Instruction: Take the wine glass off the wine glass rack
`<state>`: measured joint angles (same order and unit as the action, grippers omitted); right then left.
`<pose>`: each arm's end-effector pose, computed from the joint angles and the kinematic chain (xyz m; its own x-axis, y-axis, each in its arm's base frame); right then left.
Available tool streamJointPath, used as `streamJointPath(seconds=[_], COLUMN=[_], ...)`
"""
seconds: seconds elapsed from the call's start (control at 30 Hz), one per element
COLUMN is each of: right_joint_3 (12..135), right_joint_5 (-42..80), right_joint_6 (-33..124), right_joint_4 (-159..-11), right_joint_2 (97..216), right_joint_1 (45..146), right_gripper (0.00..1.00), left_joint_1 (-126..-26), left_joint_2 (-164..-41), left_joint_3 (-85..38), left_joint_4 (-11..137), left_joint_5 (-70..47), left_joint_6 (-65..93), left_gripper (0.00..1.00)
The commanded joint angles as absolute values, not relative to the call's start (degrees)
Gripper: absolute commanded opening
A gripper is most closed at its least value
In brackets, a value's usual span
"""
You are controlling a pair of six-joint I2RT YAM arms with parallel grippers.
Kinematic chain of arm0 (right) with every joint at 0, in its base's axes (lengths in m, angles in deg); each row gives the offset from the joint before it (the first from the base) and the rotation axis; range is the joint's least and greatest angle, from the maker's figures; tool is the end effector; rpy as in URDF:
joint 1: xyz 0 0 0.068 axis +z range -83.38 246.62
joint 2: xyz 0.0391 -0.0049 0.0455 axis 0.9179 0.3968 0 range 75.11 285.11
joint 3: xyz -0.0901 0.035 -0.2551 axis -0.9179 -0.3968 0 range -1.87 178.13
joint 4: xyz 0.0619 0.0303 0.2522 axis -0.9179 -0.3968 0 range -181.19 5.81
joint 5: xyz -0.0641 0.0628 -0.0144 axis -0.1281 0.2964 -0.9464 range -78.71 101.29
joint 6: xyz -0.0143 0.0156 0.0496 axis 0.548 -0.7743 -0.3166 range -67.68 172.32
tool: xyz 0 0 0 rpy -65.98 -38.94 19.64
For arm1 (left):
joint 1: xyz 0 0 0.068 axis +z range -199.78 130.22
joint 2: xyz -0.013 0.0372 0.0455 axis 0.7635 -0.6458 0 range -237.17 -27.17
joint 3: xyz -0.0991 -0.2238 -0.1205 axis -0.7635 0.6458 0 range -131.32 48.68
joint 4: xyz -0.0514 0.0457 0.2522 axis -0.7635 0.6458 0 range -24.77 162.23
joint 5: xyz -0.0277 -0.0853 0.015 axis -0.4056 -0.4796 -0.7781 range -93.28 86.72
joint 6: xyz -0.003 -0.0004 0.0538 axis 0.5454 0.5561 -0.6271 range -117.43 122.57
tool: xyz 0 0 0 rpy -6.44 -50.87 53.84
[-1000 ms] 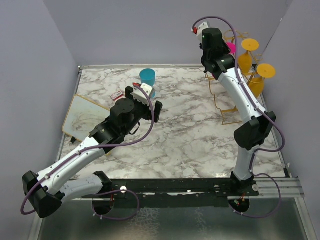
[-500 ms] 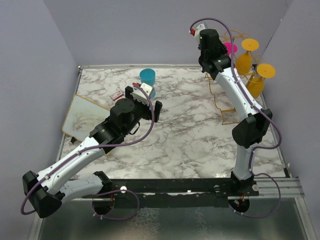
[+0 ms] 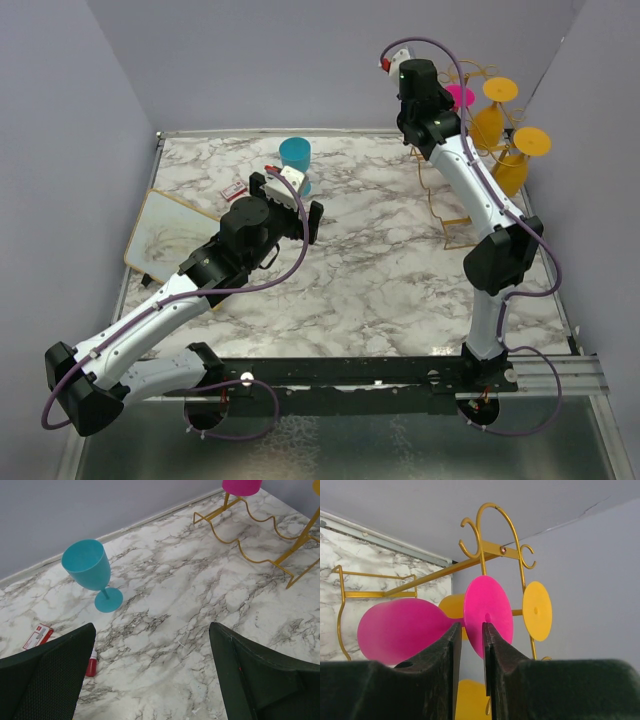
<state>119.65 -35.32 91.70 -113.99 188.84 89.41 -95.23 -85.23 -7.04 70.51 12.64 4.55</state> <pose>0.4269 0.1513 0.4108 -0.4924 -0.6796 -0.5438 0.0552 0.5991 -0.7988 0.1717 -0.1606 0.3732 -0.1100 0.0643 -0.9919 0.4911 0.8711 0.0020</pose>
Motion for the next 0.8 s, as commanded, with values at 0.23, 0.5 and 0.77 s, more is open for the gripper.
streamJointPath(seconds=[0.23, 0.5, 0.77], right_joint_3=[119.5, 119.7, 117.8], right_joint_5=[-36.6, -36.4, -37.7], right_joint_6=[93.3, 93.4, 96.4], right_joint_4=[-110.1, -110.5, -109.2], right_joint_2=[189.5, 189.8, 188.5], right_joint_1=[88.6, 88.6, 88.7], right_gripper=[0.22, 0.1, 0.01], left_joint_1=[-95.0, -95.0, -95.0], left_joint_2=[-85.0, -85.2, -85.5], left_joint_3=[-6.6, -6.6, -6.6], left_joint_4=[70.5, 70.4, 70.4], left_joint_5=[13.9, 14.0, 14.2], left_joint_6=[4.0, 3.8, 3.8], left_gripper=[0.99, 0.99, 0.99])
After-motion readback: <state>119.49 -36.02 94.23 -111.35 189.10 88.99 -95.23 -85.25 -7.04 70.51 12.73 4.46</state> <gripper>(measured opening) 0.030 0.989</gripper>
